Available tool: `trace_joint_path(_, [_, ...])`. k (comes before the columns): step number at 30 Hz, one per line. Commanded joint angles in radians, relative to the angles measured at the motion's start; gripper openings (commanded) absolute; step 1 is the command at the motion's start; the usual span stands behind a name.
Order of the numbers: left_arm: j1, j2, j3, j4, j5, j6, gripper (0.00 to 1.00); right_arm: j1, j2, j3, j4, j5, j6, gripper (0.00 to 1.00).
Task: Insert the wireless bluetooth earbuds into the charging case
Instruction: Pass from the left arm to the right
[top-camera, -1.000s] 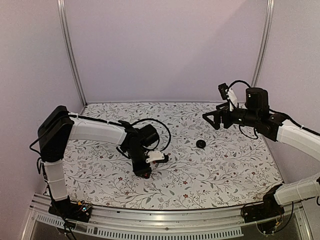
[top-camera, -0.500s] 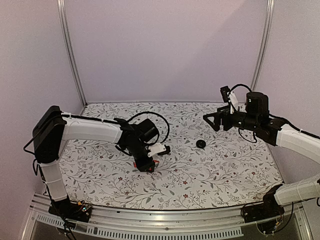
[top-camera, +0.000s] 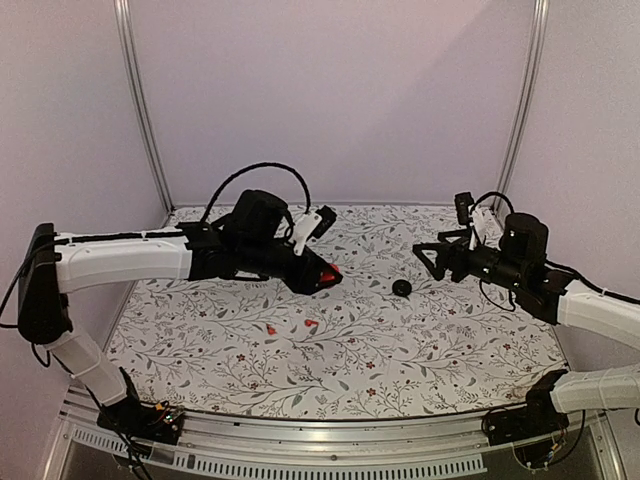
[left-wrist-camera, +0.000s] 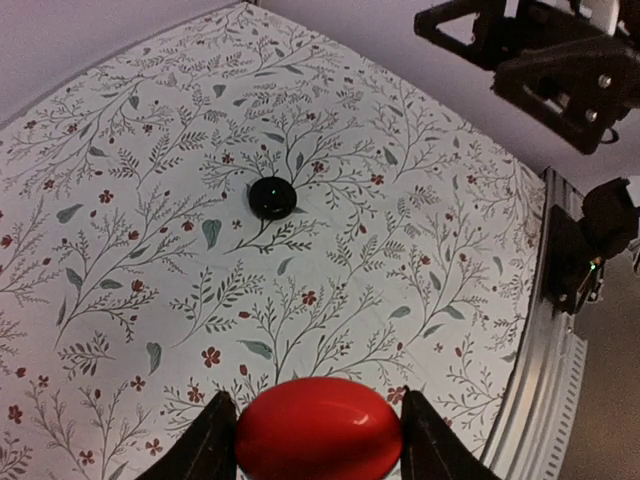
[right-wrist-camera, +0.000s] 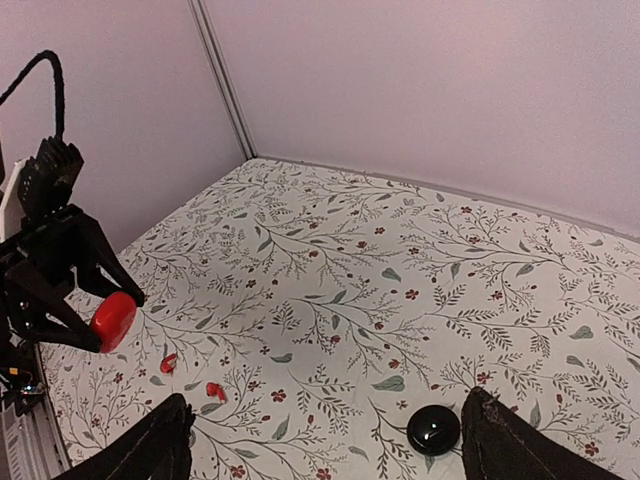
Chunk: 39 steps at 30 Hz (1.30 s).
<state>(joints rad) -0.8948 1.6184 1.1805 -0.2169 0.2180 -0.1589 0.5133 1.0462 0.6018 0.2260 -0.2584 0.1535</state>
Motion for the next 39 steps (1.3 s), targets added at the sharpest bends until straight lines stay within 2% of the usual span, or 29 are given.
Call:
trace_joint_path(1, [0.011,-0.083,-0.044,0.275,0.018,-0.229,0.36,0.063,-0.015,-0.027,0.126,0.035,0.017,0.90])
trace_joint_path(10, [0.011,-0.195,-0.135,0.450,-0.092,-0.454,0.35,0.310,0.032,-0.040,0.379,0.268,-0.007,0.78])
trace_joint_path(15, [0.010,-0.225,-0.175,0.493,-0.135,-0.538,0.34,0.408,0.157,0.057,0.399,0.386,-0.058,0.73])
trace_joint_path(21, [0.008,-0.258,-0.213,0.529,-0.143,-0.563,0.35,0.536,0.293,0.176,0.417,0.512,-0.060,0.70])
trace_joint_path(29, [0.008,-0.267,-0.230,0.549,-0.129,-0.570,0.35,0.613,0.441,0.307,0.393,0.504,-0.120,0.69])
trace_joint_path(39, [0.006,-0.285,-0.264,0.579,-0.141,-0.587,0.35,0.633,0.521,0.414,0.333,0.615,-0.135,0.58])
